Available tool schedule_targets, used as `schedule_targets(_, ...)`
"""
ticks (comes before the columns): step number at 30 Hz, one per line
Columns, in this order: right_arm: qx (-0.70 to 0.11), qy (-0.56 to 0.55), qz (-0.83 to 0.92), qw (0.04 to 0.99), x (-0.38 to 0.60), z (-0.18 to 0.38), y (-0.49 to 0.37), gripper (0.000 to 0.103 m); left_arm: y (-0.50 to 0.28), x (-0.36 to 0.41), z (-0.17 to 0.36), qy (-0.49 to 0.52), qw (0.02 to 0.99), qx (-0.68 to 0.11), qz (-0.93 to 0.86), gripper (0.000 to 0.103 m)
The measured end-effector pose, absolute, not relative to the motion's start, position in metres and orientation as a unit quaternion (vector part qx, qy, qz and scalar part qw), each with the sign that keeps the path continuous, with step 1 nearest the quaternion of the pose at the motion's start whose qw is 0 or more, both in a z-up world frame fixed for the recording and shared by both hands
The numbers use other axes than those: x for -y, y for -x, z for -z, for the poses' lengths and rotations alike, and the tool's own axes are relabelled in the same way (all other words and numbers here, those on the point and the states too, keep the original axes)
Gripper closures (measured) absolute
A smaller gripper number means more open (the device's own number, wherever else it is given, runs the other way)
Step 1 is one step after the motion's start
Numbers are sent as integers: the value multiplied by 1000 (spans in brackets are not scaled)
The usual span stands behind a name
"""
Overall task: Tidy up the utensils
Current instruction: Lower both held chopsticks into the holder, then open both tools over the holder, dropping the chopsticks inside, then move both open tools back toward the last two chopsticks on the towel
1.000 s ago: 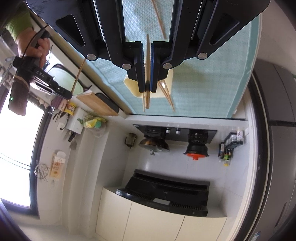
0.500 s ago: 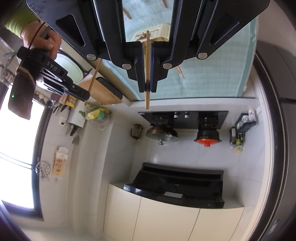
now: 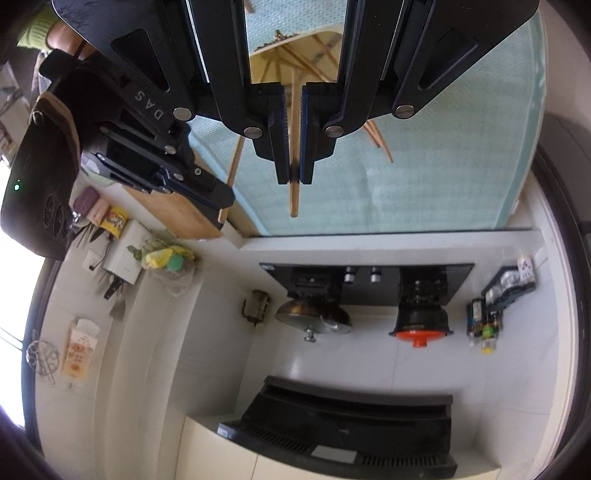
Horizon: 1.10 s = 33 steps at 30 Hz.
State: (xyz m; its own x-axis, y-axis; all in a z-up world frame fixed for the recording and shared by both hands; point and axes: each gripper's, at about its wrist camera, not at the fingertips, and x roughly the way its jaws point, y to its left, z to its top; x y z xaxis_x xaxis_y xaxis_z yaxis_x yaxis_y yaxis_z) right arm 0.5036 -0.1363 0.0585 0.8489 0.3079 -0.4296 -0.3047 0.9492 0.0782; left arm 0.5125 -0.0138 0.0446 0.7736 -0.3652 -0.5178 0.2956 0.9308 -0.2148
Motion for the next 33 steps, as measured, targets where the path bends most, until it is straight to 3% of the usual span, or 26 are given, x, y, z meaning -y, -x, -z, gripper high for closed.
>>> schedule_targets(9, -349, -37, -169, 921, 146, 6, -553, 97, -553, 23, 12, 64, 920, -355, 156, 99)
schedule_targets(10, -352, -40, -168, 920, 147, 8, -555, 97, -554, 19, 13, 69, 919, -357, 155, 95)
schedule_targets(12, -346, -45, -165, 923, 151, 6, -554, 96, -552, 12, 10, 78, 918, -359, 149, 80)
schedule_targets(14, -338, -45, -160, 926, 155, -1, -550, 93, -545, 5, 0, 78, 923, -350, 137, 54)
schedule_targets(15, -333, -45, -156, 929, 158, -7, -546, 91, -540, 2, -6, 74, 926, -345, 133, 51)
schedule_targets(17, -316, -46, -151, 936, 164, -22, -532, 70, -523, -4, -21, 54, 931, -337, 133, 42)
schedule_targets(19, -296, -39, -147, 943, 169, -35, -509, 56, -497, -10, -32, 23, 934, -331, 131, 30)
schedule_targets(20, -290, -31, -148, 945, 171, -41, -496, 56, -480, -13, -36, 5, 936, -327, 131, 20)
schedule_targets(23, -296, -3, -160, 942, 177, -45, -450, 56, -423, -23, -34, -51, 936, -324, 128, 9)
schedule_targets(28, -333, 48, -171, 926, 193, -16, -367, 56, -331, -51, 5, -99, 922, -362, 100, 9)
schedule_targets(33, -373, 81, -145, 913, 212, 41, -278, 56, -257, -80, 50, -46, 913, -399, 77, 9)
